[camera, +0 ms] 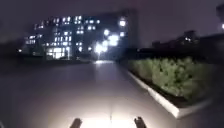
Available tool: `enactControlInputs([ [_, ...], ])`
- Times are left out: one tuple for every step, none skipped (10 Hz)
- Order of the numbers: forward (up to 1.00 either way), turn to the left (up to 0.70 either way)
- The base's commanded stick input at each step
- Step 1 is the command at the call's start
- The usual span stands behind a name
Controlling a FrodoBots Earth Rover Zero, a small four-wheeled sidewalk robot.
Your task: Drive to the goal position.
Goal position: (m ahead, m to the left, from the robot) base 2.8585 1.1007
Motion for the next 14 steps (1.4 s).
enactControlInputs([
  [1.0,0.0],
  [1.0,0.0],
  [1.0,0.0],
  [1.0,0.0],
  [1.0,0.0],
  [1.0,0.0],
  [1.0,0.0],
  [1.0,0.0],
  [1.0,0.0],
  [1.0,0.0],
  [1.0,-0.09],
  [1.0,-0.4],
  [1.0,-0.4],
  [1.0,-0.4],
])
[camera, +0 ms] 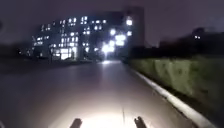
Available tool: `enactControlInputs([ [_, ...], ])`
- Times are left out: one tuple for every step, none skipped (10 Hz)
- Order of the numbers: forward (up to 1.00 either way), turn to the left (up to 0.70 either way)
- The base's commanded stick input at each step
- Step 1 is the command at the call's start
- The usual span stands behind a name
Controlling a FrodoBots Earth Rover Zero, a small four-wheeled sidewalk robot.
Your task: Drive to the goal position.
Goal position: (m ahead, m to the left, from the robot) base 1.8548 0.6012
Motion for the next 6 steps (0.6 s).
enactControlInputs([
  [1.0,-0.4],
  [1.0,0.0],
  [1.0,0.0],
  [1.0,0.0],
  [1.0,0.0],
  [1.0,0.0],
])
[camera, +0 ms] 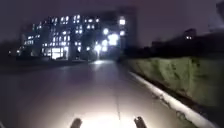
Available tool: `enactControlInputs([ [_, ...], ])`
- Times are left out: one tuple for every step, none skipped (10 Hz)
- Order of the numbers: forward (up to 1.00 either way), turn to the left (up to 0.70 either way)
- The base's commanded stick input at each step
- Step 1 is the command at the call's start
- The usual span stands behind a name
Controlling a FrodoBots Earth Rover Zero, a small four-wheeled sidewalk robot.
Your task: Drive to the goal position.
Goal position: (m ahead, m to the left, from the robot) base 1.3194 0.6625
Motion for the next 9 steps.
enactControlInputs([
  [1.0,0.0],
  [1.0,0.0],
  [1.0,0.0],
  [1.0,0.0],
  [1.0,0.0],
  [1.0,0.0],
  [1.0,-0.07],
  [1.0,-0.4],
  [1.0,-0.4],
])
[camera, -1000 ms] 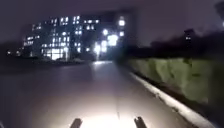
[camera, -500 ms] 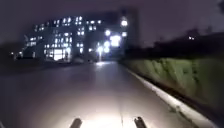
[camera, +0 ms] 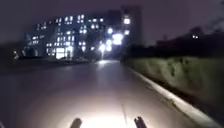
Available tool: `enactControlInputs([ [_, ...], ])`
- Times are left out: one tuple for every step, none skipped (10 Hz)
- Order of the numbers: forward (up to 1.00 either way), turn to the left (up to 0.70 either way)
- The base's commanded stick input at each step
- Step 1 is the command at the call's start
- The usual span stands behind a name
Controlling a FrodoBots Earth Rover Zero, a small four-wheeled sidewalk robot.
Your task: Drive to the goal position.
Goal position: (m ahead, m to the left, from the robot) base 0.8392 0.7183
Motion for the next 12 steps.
enactControlInputs([
  [1.0,-0.4],
  [1.0,-0.09],
  [1.0,0.0],
  [1.0,0.0],
  [1.0,0.0],
  [1.0,0.0],
  [1.0,0.0],
  [1.0,0.0],
  [1.0,0.0],
  [1.0,-0.13],
  [1.0,-0.35],
  [1.0,-0.4],
])
